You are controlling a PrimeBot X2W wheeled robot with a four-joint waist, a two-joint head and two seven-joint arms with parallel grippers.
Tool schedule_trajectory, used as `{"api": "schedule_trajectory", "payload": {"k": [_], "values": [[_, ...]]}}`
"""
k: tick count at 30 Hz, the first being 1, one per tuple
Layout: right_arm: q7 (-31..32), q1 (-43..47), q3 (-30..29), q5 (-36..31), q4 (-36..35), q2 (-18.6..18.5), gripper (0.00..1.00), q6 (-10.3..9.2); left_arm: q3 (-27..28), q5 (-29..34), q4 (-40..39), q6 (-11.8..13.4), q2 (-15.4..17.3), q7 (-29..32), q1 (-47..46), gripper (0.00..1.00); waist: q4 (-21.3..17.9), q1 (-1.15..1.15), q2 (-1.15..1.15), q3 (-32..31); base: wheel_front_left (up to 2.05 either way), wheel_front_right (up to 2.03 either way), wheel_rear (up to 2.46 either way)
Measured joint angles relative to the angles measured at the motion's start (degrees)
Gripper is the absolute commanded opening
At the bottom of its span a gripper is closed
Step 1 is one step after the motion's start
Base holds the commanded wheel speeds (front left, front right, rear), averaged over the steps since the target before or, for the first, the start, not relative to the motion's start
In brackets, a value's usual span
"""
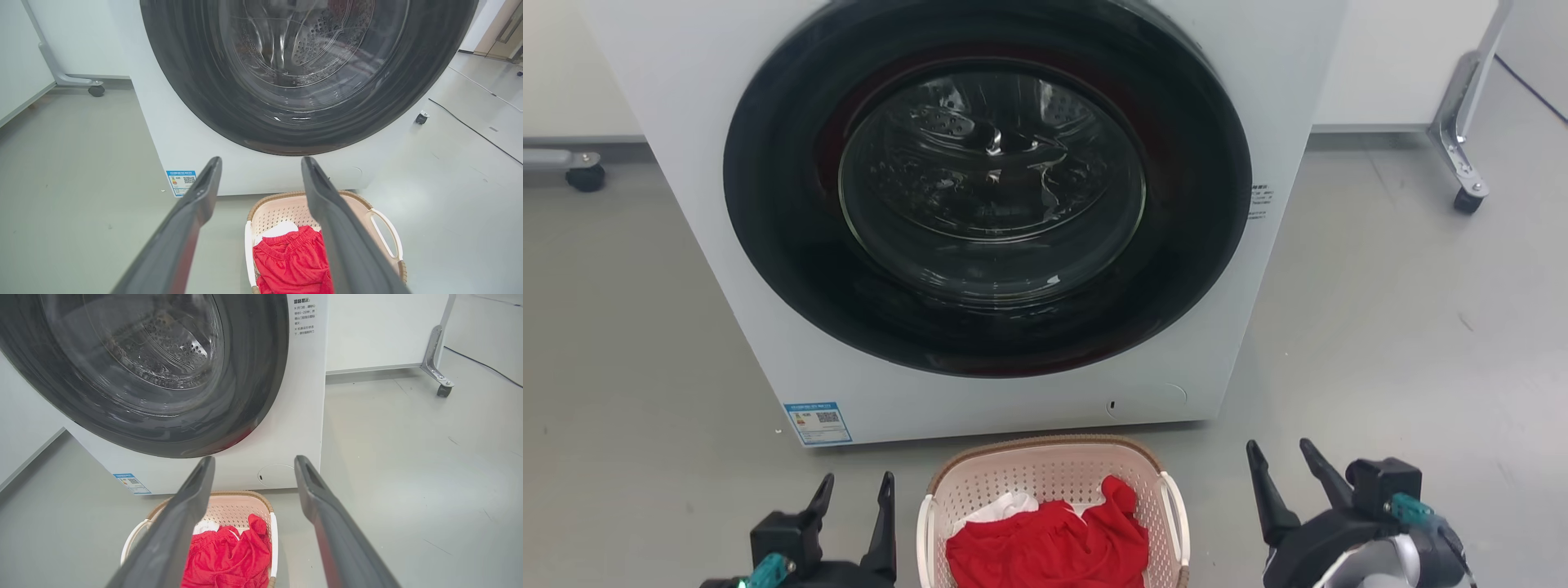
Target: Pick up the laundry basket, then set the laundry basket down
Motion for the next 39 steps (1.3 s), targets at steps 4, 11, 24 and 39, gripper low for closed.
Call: {"api": "schedule_trajectory", "payload": {"k": [4, 11, 24, 39], "values": [[0.0, 3.86, -0.76, -1.31, -4.1, -0.51, 1.0, -0.83, 1.11, 2.26, -5.32, 0.4, 0.26, 0.0, 4.6, 1.0, 0.14, 0.0, 0.0, -1.09, 0.0, 0.0, 0.0], [0.0, 9.8, -2.01, -2.91, -10.35, -1.68, 1.0, -2.14, 3.18, 5.3, -12.84, 0.43, 0.37, 0.0, 10.83, 1.0, 0.12, 0.0, 0.0, -2.66, 0.0, 0.0, 0.0], [0.0, 16.37, -5.32, -5.88, -18.8, -3.35, 1.0, -3.34, 9.6, 10.53, -19.57, 0.46, -2.5, 0.0, 18.61, 1.0, 0.01, 0.0, 0.0, -3.07, 0.0, 0.0, 0.0], [0.0, 21.31, -7.95, -8.89, -23.61, -3.9, 1.0, -3.8, 11.88, 14.9, -22.32, 0.46, -3.82, 0.0, 21.4, 1.0, 0.06, 0.01, 0.01, -2.85, 0.0, 0.0, 0.0]]}}
